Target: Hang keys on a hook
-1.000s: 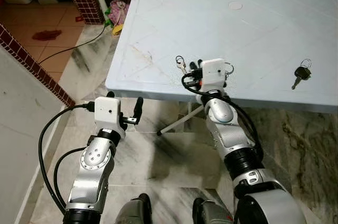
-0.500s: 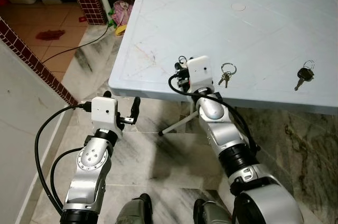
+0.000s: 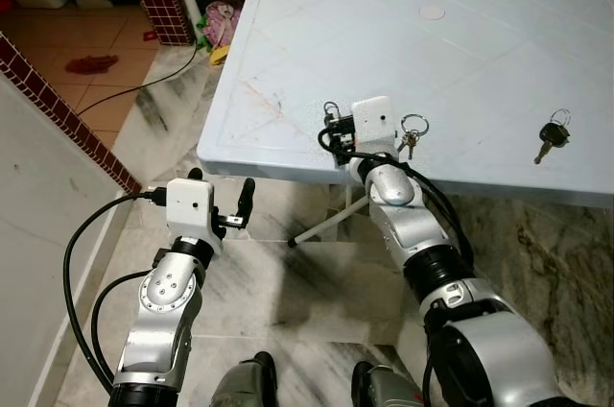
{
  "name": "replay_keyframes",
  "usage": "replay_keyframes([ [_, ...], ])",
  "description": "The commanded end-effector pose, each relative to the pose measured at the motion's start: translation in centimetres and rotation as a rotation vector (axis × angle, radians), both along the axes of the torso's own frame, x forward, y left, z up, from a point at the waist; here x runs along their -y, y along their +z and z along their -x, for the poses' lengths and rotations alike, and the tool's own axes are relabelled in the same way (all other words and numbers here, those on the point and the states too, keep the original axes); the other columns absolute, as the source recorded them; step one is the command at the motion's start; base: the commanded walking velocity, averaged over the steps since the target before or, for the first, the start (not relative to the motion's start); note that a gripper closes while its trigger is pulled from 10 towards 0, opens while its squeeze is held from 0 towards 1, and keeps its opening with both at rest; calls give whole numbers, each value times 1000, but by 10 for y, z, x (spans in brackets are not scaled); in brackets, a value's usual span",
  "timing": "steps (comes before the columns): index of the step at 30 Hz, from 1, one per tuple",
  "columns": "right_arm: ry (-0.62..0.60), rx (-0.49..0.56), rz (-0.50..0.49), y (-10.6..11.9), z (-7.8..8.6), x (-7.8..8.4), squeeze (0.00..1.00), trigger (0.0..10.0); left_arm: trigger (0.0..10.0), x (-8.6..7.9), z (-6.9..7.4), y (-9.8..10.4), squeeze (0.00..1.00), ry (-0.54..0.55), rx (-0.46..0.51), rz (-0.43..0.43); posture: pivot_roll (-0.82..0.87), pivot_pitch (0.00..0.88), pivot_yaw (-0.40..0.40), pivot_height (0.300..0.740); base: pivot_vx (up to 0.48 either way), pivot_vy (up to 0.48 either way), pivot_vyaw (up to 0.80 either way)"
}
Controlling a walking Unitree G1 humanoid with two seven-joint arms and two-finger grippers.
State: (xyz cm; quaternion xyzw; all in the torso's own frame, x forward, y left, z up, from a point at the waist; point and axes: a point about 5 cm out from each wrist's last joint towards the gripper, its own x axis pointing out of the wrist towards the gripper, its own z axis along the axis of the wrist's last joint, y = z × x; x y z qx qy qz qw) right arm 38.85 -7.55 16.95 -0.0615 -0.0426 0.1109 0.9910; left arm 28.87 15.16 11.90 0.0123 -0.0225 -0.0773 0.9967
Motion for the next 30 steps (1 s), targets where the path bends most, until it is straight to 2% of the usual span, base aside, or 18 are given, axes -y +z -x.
replay_keyframes([
  [1,20,-1,-15,4,-2,-3,1000,10000,10000,-2,4,-3,0,-3,-10,-6,52,218,84,740,0,0,0],
  [4,39,-5,-17,5,-3,-5,980,10000,10000,-3,5,-3,0,-2,-10,-8,57,220,85,740,0,0,0],
  [5,45,-6,-16,6,-4,-7,882,10000,10000,-4,5,-2,0,-1,-10,-9,61,221,86,740,0,0,0],
  [6,49,-8,-16,6,-4,-9,882,10000,10000,-4,5,-2,0,-1,-11,-10,61,221,86,740,0,0,0],
  [7,56,-9,-14,6,-4,-10,510,10000,10000,-5,6,-2,0,0,-11,-11,64,222,86,740,0,0,0],
  [8,61,-10,-13,6,-4,-12,212,10000,10000,-5,6,-2,0,1,-11,-12,66,222,85,740,0,0,0],
  [9,69,-13,-16,6,-4,-14,31,10000,10000,-5,6,-2,0,2,-11,-12,69,223,85,740,0,0,0],
  [11,83,-20,-21,5,-4,-19,0,10000,10000,-6,8,-2,0,4,-11,-14,73,225,83,740,0,0,0],
  [18,85,-60,-15,-2,-3,-22,0,10000,10000,-6,10,-2,0,9,-13,-14,81,231,78,740,0,0,0],
  [19,83,-69,-32,-3,-3,-21,0,7569,10000,-7,10,-3,0,10,-14,-15,84,231,77,740,0,0,0],
  [20,81,-70,-38,-3,-3,-21,0,7569,10000,-7,11,-3,0,11,-15,-15,84,231,77,740,0,0,0],
  [21,80,-70,-39,-3,-3,-21,0,5647,10000,-7,11,-3,0,11,-15,-16,87,232,76,740,0,0,0],
  [22,79,-70,-40,-3,-3,-20,0,980,10000,-7,11,-3,0,13,-15,-16,88,232,76,740,0,0,0],
  [23,77,-70,-42,-2,-4,-20,0,0,10000,-8,12,-3,0,15,-16,-17,93,233,76,740,0,0,0],
  [30,58,-78,-57,-1,-6,-17,0,0,10000,-11,14,-2,0,21,-20,-23,104,234,79,740,0,0,0],
])
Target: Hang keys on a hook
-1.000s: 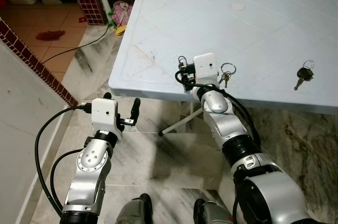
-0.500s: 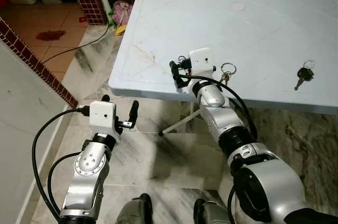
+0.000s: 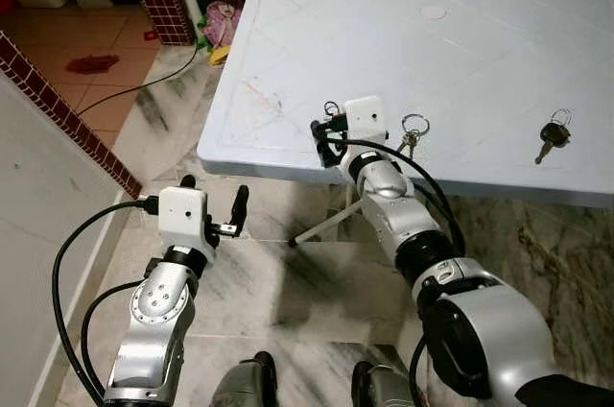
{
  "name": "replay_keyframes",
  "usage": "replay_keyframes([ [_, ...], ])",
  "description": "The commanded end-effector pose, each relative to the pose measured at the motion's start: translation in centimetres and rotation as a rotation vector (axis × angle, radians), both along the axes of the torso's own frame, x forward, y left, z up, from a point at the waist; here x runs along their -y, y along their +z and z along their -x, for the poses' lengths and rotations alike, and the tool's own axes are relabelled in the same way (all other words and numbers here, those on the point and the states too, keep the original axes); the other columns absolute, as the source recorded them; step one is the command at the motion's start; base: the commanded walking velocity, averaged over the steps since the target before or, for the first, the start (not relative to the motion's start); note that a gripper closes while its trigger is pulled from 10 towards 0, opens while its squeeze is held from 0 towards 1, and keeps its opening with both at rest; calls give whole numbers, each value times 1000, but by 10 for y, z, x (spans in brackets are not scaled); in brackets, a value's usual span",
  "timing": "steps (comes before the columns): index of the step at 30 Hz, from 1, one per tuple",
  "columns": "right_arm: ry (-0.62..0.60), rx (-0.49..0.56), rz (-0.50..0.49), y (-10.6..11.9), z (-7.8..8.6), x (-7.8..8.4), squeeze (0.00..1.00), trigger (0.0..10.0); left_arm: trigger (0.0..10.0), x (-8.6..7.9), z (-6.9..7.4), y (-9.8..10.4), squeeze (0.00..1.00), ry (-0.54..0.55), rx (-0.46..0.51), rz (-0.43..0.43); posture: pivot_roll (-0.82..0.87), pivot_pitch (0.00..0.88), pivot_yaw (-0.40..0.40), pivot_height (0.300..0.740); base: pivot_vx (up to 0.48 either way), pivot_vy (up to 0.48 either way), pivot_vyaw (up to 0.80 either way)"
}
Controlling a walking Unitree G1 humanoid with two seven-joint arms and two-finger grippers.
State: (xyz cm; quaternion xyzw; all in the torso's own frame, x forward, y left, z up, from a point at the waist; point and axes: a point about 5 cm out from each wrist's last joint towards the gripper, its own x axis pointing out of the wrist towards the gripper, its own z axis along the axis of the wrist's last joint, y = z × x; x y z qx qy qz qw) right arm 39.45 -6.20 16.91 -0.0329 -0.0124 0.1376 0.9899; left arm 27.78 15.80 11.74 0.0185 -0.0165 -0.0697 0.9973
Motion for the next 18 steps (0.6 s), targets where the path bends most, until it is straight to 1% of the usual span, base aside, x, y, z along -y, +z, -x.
replay_keyframes([
  [1,6,-10,-12,0,0,-3,0,0,10000,-5,4,-1,0,6,-10,-11,104,234,79,740,0,0,0],
  [9,0,-25,-35,2,-2,-2,0,0,10000,-4,4,0,0,3,-10,-14,109,234,79,740,0,0,0],
  [12,-15,-35,-47,2,-3,2,0,0,10000,-4,4,0,0,4,-10,-15,114,234,78,740,0,0,0],
  [14,-29,-49,-75,3,-5,8,0,0,10000,-5,5,1,0,7,-11,-17,117,235,80,740,0,0,0],
  [18,-38,-62,-80,2,-6,10,0,0,10000,-5,5,1,0,7,-12,-19,120,237,81,740,0,0,0],
])
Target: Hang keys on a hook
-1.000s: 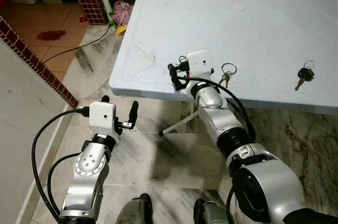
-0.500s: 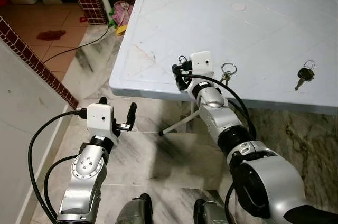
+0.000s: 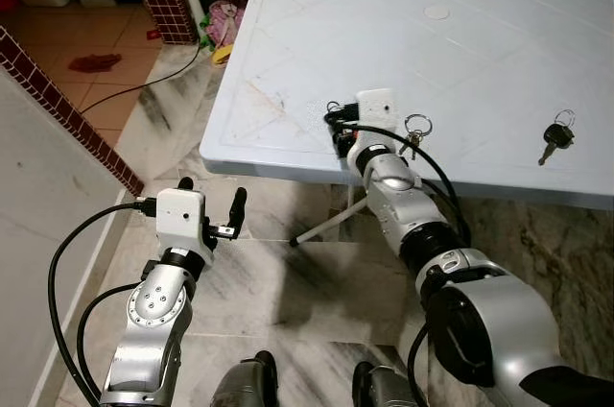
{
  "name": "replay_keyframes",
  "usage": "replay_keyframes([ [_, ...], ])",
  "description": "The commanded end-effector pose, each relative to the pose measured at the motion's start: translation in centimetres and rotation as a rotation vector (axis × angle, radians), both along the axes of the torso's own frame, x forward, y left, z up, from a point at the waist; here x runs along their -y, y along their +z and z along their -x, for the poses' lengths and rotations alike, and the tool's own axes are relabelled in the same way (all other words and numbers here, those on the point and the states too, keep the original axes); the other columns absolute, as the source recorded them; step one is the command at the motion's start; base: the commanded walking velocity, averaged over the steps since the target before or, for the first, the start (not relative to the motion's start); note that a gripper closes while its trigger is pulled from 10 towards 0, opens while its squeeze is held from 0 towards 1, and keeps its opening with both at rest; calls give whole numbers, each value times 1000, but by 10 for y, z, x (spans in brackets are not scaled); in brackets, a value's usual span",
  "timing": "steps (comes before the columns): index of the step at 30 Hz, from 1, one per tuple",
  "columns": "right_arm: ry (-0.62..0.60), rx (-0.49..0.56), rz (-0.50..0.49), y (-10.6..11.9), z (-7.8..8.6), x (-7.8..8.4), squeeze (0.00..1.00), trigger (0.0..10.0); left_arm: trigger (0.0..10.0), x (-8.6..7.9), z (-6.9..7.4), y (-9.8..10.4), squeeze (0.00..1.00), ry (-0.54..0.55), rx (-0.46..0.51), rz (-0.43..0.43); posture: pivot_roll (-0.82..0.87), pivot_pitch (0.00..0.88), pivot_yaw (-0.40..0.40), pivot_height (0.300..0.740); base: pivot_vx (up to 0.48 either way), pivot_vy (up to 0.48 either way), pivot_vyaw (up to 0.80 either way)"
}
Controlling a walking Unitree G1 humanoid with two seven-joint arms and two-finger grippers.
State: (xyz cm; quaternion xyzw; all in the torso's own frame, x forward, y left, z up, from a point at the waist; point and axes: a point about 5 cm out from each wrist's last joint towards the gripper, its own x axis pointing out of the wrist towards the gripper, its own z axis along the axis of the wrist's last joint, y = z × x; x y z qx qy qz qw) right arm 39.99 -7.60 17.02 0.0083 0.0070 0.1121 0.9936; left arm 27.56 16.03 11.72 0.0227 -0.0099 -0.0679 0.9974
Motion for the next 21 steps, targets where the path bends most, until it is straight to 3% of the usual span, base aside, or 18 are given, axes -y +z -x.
replay_keyframes([
  [1,12,-20,-8,1,-1,-3,0,0,10000,-3,3,1,0,3,-1,-10,120,237,81,740,0,0,0],
  [14,69,-83,45,-9,3,-14,0,0,10000,-2,5,1,0,7,-5,-8,126,245,72,740,0,0,0],
  [21,30,-143,78,-22,5,-7,0,0,10000,-3,7,1,0,16,-7,-6,132,246,68,740,0,0,0],
])
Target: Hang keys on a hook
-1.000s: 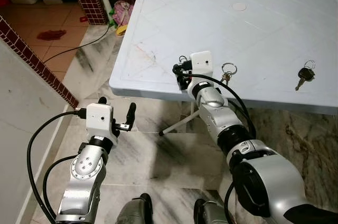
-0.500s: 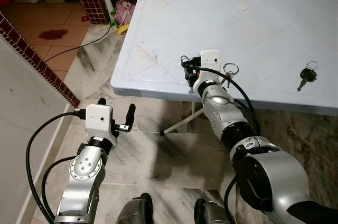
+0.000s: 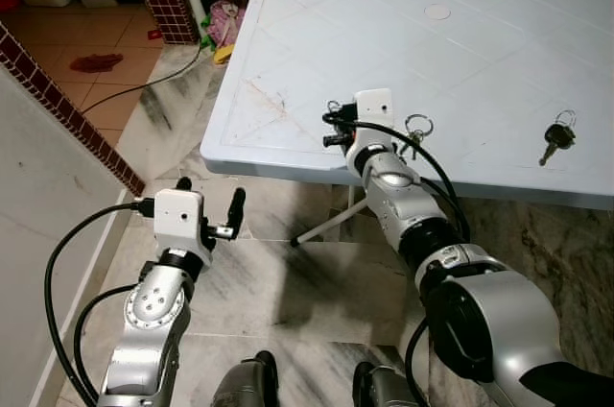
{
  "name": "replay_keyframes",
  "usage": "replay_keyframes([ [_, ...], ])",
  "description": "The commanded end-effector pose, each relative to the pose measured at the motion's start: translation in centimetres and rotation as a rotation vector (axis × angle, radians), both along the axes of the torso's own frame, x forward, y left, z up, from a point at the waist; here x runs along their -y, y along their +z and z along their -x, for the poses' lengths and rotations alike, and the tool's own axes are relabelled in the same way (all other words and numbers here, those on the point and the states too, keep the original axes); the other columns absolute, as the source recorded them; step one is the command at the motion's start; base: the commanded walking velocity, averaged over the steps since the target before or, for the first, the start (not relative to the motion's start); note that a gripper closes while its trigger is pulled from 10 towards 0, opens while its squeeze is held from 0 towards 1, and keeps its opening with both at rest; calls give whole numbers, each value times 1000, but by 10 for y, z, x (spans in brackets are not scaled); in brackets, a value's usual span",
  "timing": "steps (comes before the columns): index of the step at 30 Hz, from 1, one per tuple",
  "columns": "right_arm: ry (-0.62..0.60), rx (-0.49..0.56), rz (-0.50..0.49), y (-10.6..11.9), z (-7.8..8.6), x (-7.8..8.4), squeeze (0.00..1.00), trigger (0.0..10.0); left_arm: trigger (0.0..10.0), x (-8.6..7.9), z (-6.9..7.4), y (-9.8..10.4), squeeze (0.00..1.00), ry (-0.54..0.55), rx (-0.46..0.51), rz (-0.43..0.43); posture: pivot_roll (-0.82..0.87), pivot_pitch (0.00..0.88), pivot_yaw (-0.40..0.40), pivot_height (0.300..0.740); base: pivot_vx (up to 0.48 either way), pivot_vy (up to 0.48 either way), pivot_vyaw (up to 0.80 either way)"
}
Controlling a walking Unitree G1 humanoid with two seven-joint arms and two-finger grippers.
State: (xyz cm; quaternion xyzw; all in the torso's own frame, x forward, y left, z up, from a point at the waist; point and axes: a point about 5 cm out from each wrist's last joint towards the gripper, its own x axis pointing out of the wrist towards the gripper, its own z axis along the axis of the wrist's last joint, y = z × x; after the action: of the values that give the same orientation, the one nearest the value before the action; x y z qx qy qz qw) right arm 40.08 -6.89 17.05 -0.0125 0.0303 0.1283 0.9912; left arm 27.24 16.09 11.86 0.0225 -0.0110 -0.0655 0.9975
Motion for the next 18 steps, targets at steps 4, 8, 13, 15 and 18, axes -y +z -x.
replay_keyframes([
  [4,-18,-117,39,-26,6,3,0,0,10000,-3,3,-1,0,13,-8,-6,132,246,68,740,0,0,0],
  [8,-29,-126,37,-29,7,6,0,0,10000,-3,2,-1,0,12,-7,-5,128,242,70,740,0,0,0],
  [13,-39,-121,31,-31,8,8,0,0,10000,-2,1,0,0,10,-5,-4,125,239,70,740,0,0,0],
  [15,-52,-101,37,-30,8,11,0,0,10000,-2,1,0,0,10,-3,-3,123,238,71,740,0,0,0],
  [18,-57,-53,63,-26,7,12,0,0,10000,-2,0,0,0,9,-2,-2,121,236,72,740,0,0,0],
])
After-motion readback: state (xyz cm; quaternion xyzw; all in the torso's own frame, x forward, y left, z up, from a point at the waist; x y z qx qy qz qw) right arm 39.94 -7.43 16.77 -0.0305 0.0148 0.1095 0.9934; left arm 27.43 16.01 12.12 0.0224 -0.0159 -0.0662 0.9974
